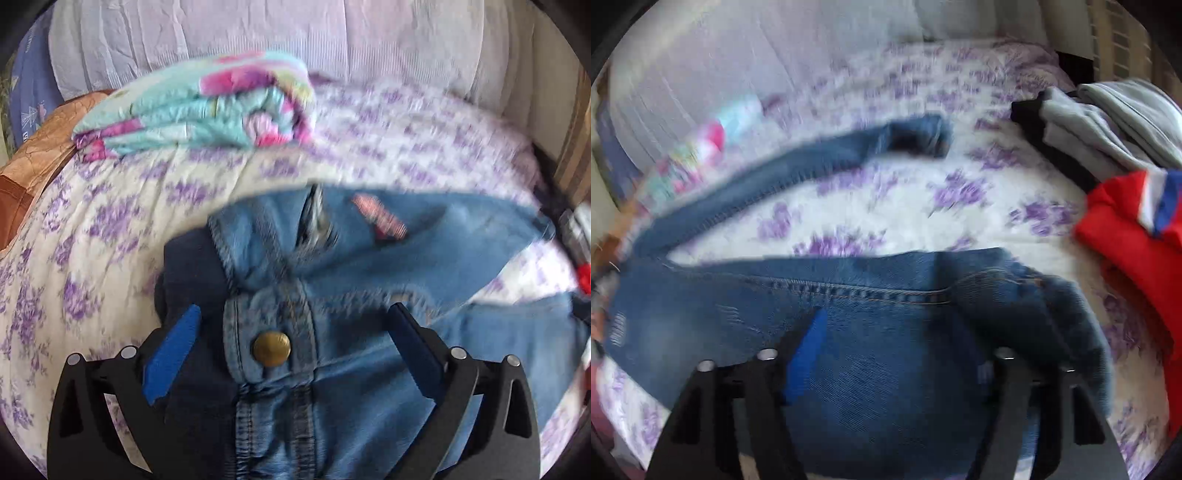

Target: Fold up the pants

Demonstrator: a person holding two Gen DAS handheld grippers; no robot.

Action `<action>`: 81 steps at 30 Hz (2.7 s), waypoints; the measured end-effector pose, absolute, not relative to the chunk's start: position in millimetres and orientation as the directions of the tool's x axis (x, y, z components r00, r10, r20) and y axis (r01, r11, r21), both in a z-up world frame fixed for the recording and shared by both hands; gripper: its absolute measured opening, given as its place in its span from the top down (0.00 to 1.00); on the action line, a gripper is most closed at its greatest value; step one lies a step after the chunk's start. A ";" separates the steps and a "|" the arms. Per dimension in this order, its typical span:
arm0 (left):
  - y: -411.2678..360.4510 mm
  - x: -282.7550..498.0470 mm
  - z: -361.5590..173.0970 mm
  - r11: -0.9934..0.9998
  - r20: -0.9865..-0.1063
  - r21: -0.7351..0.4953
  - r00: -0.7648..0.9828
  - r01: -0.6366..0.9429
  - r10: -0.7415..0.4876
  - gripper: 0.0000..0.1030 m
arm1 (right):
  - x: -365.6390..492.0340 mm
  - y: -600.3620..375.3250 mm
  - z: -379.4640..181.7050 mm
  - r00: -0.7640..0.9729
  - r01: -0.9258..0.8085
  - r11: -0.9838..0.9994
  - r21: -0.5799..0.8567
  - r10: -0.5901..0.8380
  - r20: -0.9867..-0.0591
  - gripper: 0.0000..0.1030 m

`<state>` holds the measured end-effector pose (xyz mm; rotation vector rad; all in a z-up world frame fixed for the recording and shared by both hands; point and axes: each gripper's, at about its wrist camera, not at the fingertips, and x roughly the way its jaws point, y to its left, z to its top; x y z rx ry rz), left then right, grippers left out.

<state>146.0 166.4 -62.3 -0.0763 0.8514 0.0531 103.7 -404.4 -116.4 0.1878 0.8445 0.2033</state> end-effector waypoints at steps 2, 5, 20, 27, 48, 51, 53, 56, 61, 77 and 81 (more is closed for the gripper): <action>165.7 143.1 -61.0 0.996 -0.743 -0.038 0.668 -0.081 0.026 0.05 | 103.4 -421.5 -100.9 0.662 -0.031 0.940 0.339 0.273 -0.698 0.34; 166.2 143.8 -63.0 0.996 -0.742 -0.029 0.669 -0.085 0.035 0.05 | 118.6 -422.8 -66.9 0.735 -0.063 0.895 0.442 0.341 -0.586 0.25; 170.2 143.0 -63.9 0.996 -0.737 -0.051 0.676 -0.078 0.015 0.05 | 308.1 -434.3 -67.3 0.790 0.060 0.884 0.464 0.242 -0.563 0.83; 169.1 143.3 -64.0 0.996 -0.739 -0.045 0.673 -0.078 0.019 0.04 | 320.6 -441.2 -99.3 0.603 0.334 0.929 0.159 -0.081 -0.793 0.26; 185.6 129.4 -45.1 0.992 -0.680 -0.050 0.731 -0.119 0.053 0.04 | 249.9 -179.1 -52.3 0.626 -0.400 0.916 -0.003 0.271 -0.731 0.04; 204.3 123.7 -42.6 0.980 -0.665 -0.057 0.739 -0.189 0.104 0.04 | 218.9 -124.0 -43.5 0.584 -0.540 0.841 0.005 0.379 -0.718 0.04; 218.8 123.4 -48.0 0.968 -0.684 -0.076 0.718 -0.241 0.125 0.04 | 204.8 -86.0 -48.2 0.531 -0.619 0.785 0.013 0.431 -0.729 0.03; 236.5 124.0 -60.9 0.957 -0.715 -0.128 0.693 -0.260 0.093 0.04 | 186.4 -34.7 -75.5 0.463 -0.686 0.725 -0.063 0.368 -0.806 0.03; 241.5 120.5 -46.4 0.966 -0.712 -0.096 0.695 -0.241 0.103 0.04 | 180.8 -20.9 -81.2 0.448 -0.716 0.682 -0.149 0.285 -0.847 0.03; 241.9 209.4 -10.0 0.973 -0.806 -0.068 0.562 0.218 -0.183 0.04 | 239.0 -40.8 -20.8 0.324 -0.814 0.565 -0.134 0.251 -0.912 0.03; 233.2 227.4 -21.7 0.930 -0.843 -0.072 0.476 0.359 -0.249 0.04 | 260.0 -37.4 -14.3 0.288 -0.855 0.510 -0.098 0.308 -0.907 0.03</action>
